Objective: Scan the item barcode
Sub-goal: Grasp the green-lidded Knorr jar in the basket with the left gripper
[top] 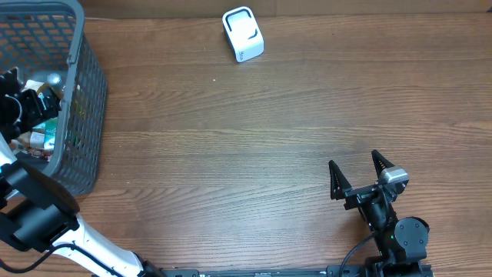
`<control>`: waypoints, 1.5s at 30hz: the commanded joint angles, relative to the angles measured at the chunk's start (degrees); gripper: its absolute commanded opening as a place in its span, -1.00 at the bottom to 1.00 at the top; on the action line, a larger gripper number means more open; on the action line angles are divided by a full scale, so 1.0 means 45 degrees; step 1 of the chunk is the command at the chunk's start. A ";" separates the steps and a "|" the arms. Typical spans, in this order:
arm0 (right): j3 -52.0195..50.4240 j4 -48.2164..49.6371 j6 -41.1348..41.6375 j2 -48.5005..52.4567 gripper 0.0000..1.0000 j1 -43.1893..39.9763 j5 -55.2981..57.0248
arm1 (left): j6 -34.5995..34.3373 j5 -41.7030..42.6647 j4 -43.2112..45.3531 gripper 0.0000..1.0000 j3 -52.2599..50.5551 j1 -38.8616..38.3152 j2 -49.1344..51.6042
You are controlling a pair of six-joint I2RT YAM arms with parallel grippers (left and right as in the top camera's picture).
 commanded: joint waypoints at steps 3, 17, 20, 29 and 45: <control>-0.0136 0.0058 -0.0015 -0.0102 1.00 -0.0058 0.0068 | -0.0078 0.0024 0.0685 0.96 -0.1700 -0.0097 -0.0029; -0.0136 0.0058 -0.0015 -0.0102 1.00 -0.0058 0.0068 | -0.0374 -0.0233 0.2118 0.52 -0.3580 -0.0097 -0.0029; -0.0136 0.0058 -0.0015 -0.0102 1.00 -0.0058 0.0068 | -0.0471 -0.0243 0.2127 0.38 -0.3580 -0.0097 -0.0029; -0.0136 0.0063 -0.0015 -0.0102 1.00 -0.0058 0.0068 | -0.0563 -0.0277 0.1525 0.61 -0.2487 -0.0097 -0.0029; -0.0136 0.0058 -0.0015 -0.0102 1.00 -0.0058 0.0068 | -0.0743 -0.1452 0.1443 0.33 -0.2482 -0.0622 -0.0029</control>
